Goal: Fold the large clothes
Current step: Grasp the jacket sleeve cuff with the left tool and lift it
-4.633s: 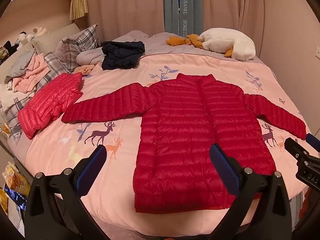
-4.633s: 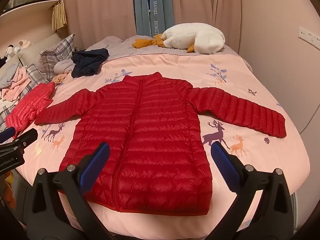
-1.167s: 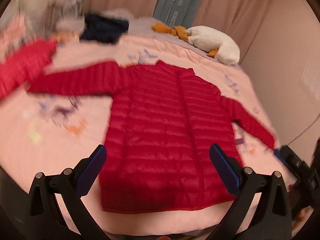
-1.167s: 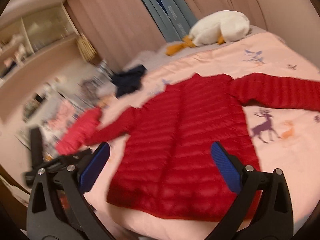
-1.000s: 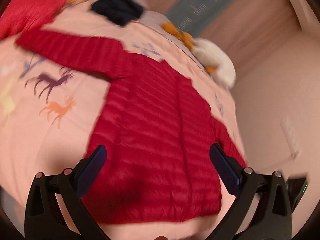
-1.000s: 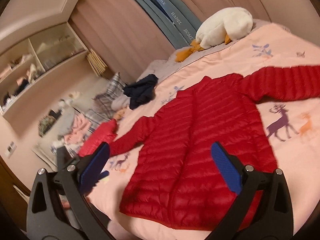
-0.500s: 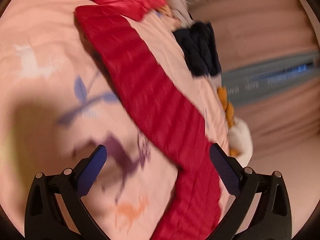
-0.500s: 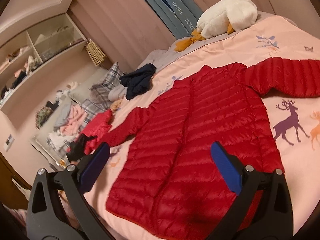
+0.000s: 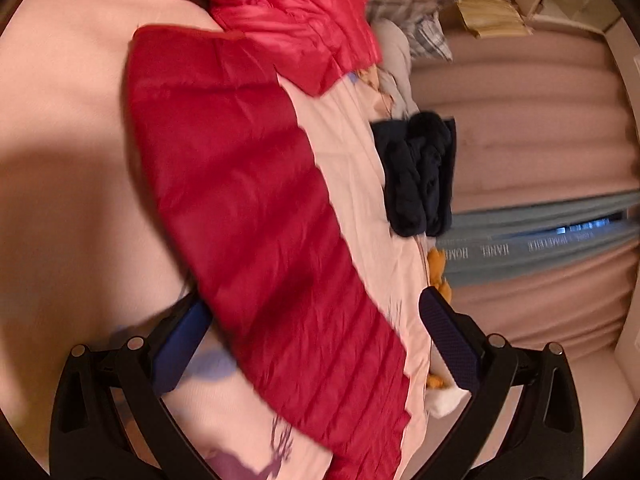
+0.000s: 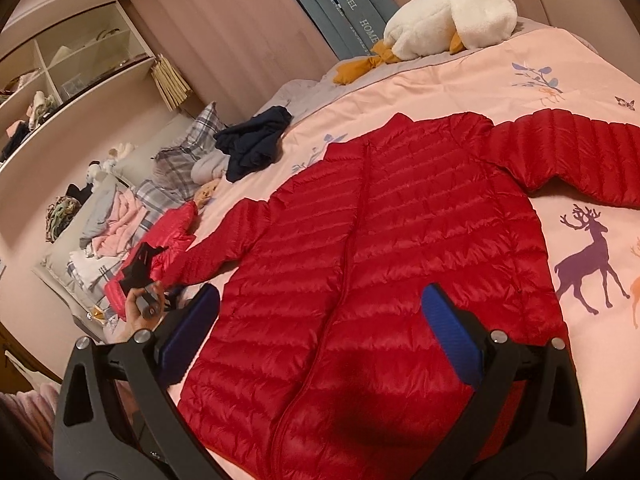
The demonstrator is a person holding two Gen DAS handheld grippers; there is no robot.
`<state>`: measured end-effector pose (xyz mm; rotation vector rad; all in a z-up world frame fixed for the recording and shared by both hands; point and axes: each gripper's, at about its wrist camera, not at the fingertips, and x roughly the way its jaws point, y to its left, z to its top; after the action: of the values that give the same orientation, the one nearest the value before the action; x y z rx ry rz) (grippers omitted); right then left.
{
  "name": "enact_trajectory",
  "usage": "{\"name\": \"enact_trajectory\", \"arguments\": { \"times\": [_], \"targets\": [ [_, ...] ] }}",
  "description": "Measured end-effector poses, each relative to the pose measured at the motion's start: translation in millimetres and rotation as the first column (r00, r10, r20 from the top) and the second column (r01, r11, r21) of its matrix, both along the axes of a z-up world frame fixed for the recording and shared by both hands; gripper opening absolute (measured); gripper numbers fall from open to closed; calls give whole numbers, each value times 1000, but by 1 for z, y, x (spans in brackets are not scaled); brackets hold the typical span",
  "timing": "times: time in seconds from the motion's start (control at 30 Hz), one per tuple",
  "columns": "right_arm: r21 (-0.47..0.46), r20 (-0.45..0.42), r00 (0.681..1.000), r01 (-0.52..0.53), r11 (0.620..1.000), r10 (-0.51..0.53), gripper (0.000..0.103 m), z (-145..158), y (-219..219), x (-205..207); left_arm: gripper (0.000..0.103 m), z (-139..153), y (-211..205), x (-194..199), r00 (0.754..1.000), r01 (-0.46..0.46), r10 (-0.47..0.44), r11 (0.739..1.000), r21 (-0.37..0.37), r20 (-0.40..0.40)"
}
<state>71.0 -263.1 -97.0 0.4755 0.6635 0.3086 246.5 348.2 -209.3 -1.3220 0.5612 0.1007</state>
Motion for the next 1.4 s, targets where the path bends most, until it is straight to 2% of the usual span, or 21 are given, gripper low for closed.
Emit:
{"name": "enact_trajectory", "arguments": {
  "times": [0.13, 0.2, 0.27, 0.3, 0.37, 0.43, 0.47, 0.53, 0.6, 0.63, 0.67, 0.73, 0.8, 0.87, 1.0, 1.03, 1.2, 1.23, 1.3, 1.4],
  "targets": [
    [-11, -12, 1000, 11, 1000, -12, 101, -3, 0, 10, 101, 2, 6, 12, 997, -65, 66, 998, 24, -29],
    [-20, -14, 1000, 17, 1000, -17, 101, -4, 0, 13, 91, 2, 9, 14, 996, -81, 82, 996, 31, -33],
    [-32, -15, 1000, 20, 999, -21, 101, -4, 1, 14, 70, -4, 14, 15, 995, -87, 88, 996, 8, -47],
    [-37, -15, 1000, 21, 999, -21, 101, -5, 1, 14, 65, -7, 16, 15, 994, -93, 93, 996, -4, -55],
    [-49, -16, 1000, 19, 999, -20, 101, -5, 2, 16, 42, -14, 20, 14, 992, -103, 101, 994, -25, -73],
    [-58, -14, 1000, 17, 998, -18, 101, -5, 3, 16, 27, -17, 20, 15, 990, -87, 85, 996, -12, -112],
    [-63, -13, 1000, 16, 998, -17, 101, -5, 4, 15, 20, -15, 19, 15, 989, -81, 81, 997, 3, -122],
    [-67, -8, 1000, 17, 998, -18, 101, -5, 4, 13, 14, 2, 13, 16, 992, -64, 70, 996, 64, -108],
    [-67, -6, 1000, 20, 998, -20, 101, -6, 3, 11, 12, 26, 3, 19, 995, -37, 51, 987, 159, -90],
    [-68, -6, 1000, 23, 997, -23, 101, -6, 2, 8, 12, 48, -9, 22, 997, -7, 24, 973, 231, -71],
    [-67, -6, 1000, 25, 997, -26, 101, -6, 0, 7, 11, 61, -17, 25, 998, 12, 4, 962, 273, -60],
    [-59, -3, 999, 33, 998, -33, 101, -7, -4, 3, 11, 96, -43, 30, 998, 66, -59, 923, 380, -28],
    [-51, 0, 999, 42, 998, -42, 101, -8, -9, -1, 11, 140, -86, 35, 987, 133, -160, 848, 513, 8],
    [-43, 2, 999, 51, 998, -51, 101, -7, -13, -5, 11, 168, -125, 39, 969, 182, -244, 777, 602, 22],
    [-32, 2, 998, 68, 997, -68, 101, -8, -22, -12, 11, 200, -218, 39, 904, 291, -427, 629, 721, 7],
    [-30, 1, 997, 72, 997, -72, 101, -8, -24, -14, 11, 202, -243, 39, 881, 324, -472, 592, 738, -8],
    [-12, -14, 994, 109, 994, -109, 101, -14, -41, -22, 11, 187, -340, 35, 781, 457, -617, 462, 760, -94],
    [-9, -19, 993, 115, 993, -115, 101, -16, -44, -24, 11, 177, -365, 35, 753, 492, -645, 424, 761, -128],
    [0, -28, 991, 132, 991, -132, 101, -20, -51, -27, 11, 159, -396, 34, 717, 538, -673, 371, 757, -180],
    [17, -52, 985, 163, 987, -162, 101, -28, -66, -30, 12, 125, -437, 36, 657, 623, -705, 306, 720, -268]
  ]
}}
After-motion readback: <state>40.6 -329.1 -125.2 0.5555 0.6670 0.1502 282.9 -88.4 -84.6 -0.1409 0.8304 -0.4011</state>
